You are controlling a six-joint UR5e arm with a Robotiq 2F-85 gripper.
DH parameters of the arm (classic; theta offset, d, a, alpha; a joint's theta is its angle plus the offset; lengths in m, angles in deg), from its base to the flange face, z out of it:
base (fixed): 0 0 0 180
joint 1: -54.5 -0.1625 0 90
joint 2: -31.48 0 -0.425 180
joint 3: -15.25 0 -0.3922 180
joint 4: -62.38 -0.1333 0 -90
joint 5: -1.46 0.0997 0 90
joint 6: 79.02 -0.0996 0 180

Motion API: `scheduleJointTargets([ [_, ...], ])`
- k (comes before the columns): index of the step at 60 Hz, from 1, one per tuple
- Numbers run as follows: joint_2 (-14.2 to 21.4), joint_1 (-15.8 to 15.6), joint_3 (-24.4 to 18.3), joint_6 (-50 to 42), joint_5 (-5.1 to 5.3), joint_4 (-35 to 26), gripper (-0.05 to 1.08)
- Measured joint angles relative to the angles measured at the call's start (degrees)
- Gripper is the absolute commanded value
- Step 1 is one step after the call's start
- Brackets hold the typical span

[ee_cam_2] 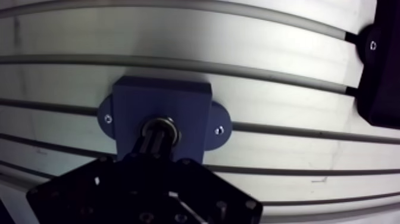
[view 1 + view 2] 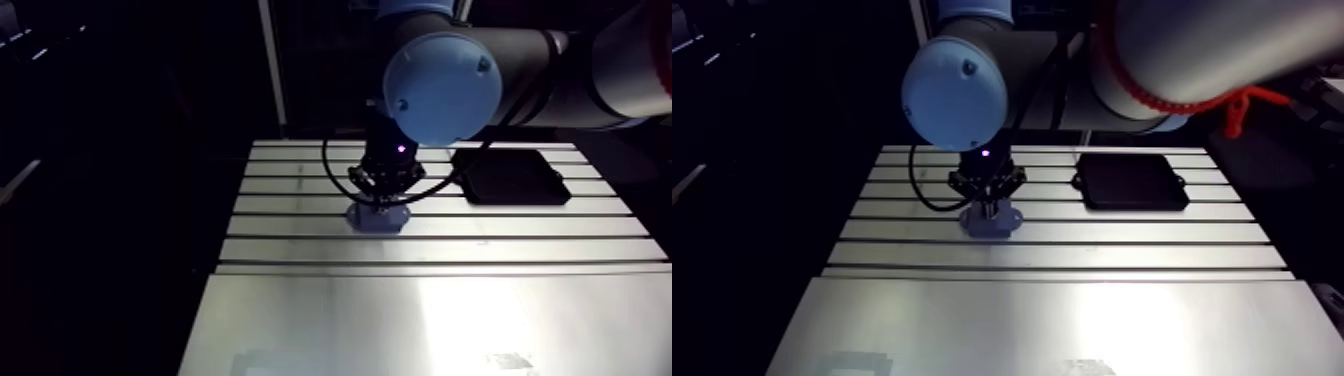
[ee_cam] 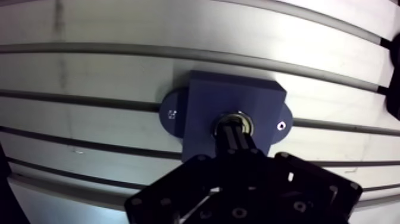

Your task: Pick up the bearing and press it into the housing until flush.

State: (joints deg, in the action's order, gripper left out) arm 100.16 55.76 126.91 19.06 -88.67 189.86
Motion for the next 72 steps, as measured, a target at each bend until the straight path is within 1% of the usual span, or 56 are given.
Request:
scheduleJointTargets([
  [44,0.27,0.00,0.04,0.05,0.09,-0.29,1.07],
  [72,2.45,-0.14,-0.37,0.05,0.03,-0.86,1.07],
])
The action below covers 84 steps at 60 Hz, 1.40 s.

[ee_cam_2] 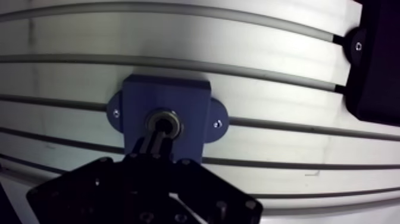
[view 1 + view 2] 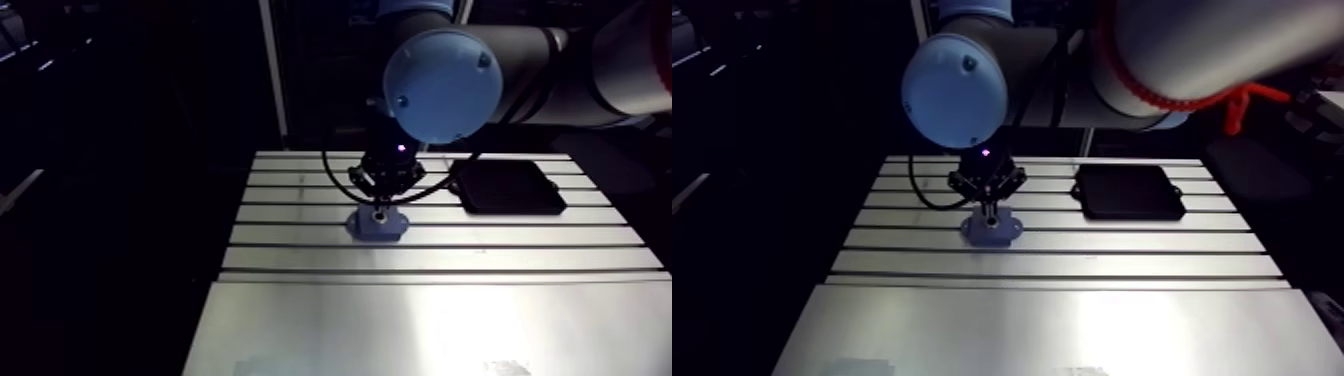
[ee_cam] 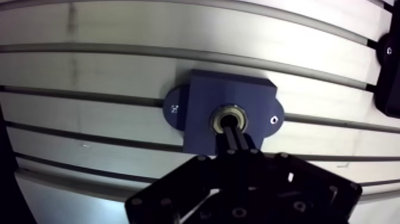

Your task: Pick up the bearing and press it into the housing until flush.

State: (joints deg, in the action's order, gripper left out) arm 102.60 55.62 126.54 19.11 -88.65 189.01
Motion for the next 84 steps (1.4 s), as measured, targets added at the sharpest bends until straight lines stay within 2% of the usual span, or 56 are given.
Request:
scheduleJointTargets([
  [4,0.41,-0.02,-0.13,0.00,0.00,-0.34,1.04],
  [5,0.51,-0.02,-0.17,0.00,-0.01,-0.44,0.93],
  [6,0.62,-0.02,-0.21,0.00,-0.01,-0.56,0.93],
  [8,0.83,-0.03,-0.33,0.00,-0.02,-0.84,0.40],
  [9,0.94,-0.03,-0.41,0.01,-0.02,-1.01,0.40],
  [10,1.06,-0.04,-0.52,0.01,-0.02,-1.25,0.17],
  [11,1.18,-0.04,-0.64,0.01,-0.02,-1.53,0.17],
  [12,1.28,-0.05,-0.76,0.02,-0.02,-1.78,0.04],
  [27,3.26,-0.15,-4.26,0.07,-0.04,-8.95,0.01],
  [55,7.12,-0.03,-14.29,-0.03,-0.14,-24.19,0.01],
  [84,10.59,0.57,-23.69,-0.02,-1.09,-36.41,0.01],
])
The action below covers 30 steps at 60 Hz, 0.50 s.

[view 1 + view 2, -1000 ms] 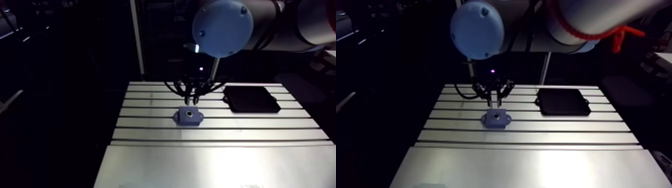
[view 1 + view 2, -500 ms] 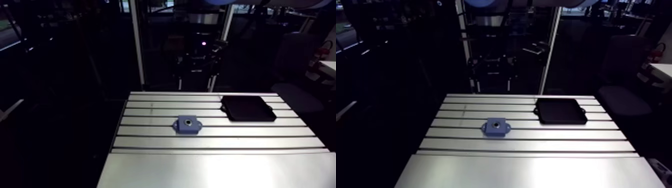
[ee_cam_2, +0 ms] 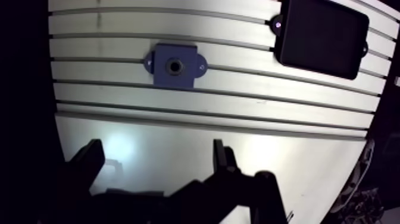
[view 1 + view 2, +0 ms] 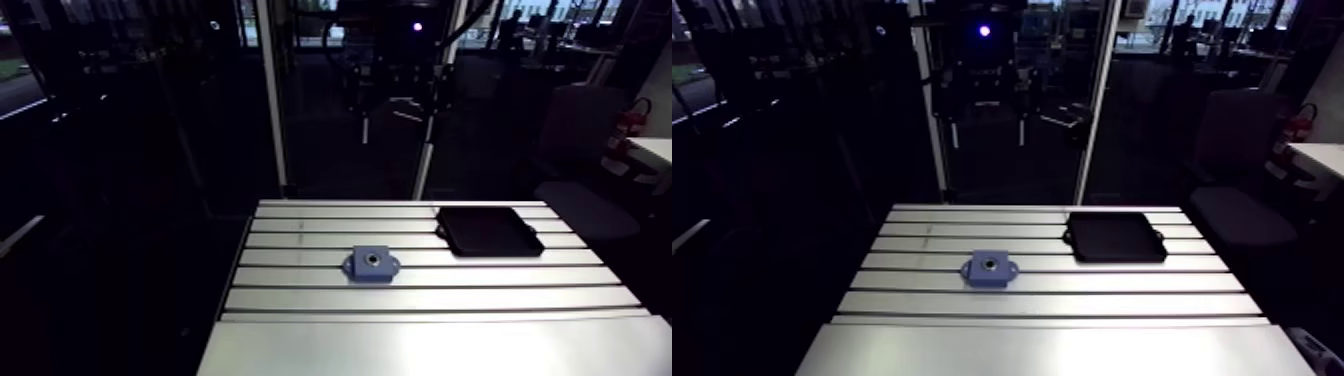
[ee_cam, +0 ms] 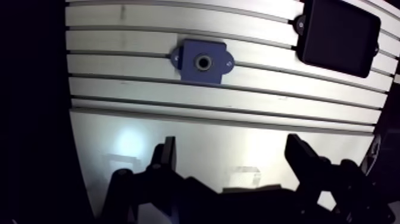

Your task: Pick up the bearing and press it into the housing until flush.

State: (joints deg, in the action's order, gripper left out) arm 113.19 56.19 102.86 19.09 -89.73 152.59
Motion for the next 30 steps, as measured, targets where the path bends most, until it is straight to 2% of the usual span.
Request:
scheduleJointTargets([
  [14,1.28,0.54,-3.73,-0.05,0.01,-3.93,0.01],
  [30,1.95,1.28,-5.09,-0.29,0.11,-4.64,0.01],
])
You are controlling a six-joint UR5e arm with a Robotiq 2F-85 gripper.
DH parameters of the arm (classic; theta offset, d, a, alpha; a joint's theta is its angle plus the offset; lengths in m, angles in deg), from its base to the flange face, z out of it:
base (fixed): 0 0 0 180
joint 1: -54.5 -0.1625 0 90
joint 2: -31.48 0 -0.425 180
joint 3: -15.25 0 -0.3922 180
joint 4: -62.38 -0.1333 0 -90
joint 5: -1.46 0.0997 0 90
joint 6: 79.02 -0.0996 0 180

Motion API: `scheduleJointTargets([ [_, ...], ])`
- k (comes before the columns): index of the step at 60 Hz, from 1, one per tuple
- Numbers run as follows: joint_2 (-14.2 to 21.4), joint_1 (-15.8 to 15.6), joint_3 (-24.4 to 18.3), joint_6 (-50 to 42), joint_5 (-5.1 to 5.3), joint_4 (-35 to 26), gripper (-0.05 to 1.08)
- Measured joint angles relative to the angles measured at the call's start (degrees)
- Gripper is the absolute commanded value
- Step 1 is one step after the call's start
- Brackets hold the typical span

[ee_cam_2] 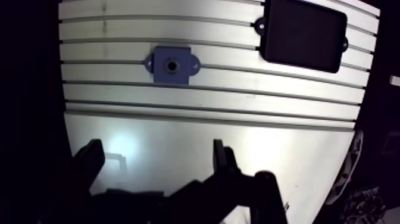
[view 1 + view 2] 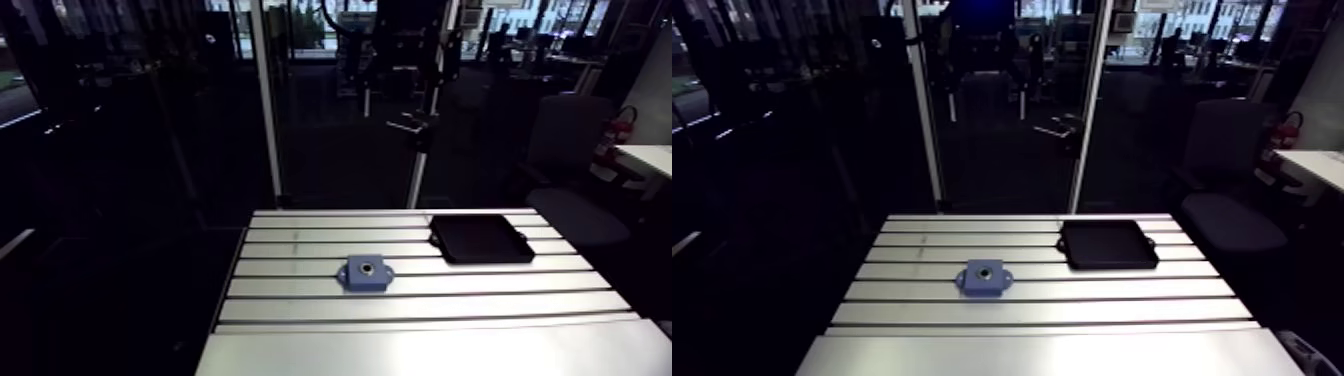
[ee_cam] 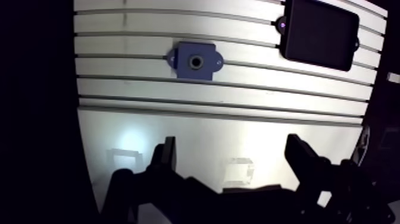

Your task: Pick up the bearing and press it into the housing until flush.

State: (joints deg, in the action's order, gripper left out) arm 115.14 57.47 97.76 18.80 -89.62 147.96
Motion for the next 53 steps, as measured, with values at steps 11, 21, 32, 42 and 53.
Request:
scheduleJointTargets([
  [11,0.24,1.19,0.13,-0.08,0.04,-0.02,0.01],
  [21,0.29,1.84,0.26,-0.01,0.06,-0.01,0.01],
  [32,0.31,2.07,0.29,0.03,0.06,0.04,0.01],
  [42,0.32,2.07,0.37,0.04,0.00,0.08,0.01],
  [53,0.31,2.13,0.80,0.04,0.03,0.26,0.01],
])
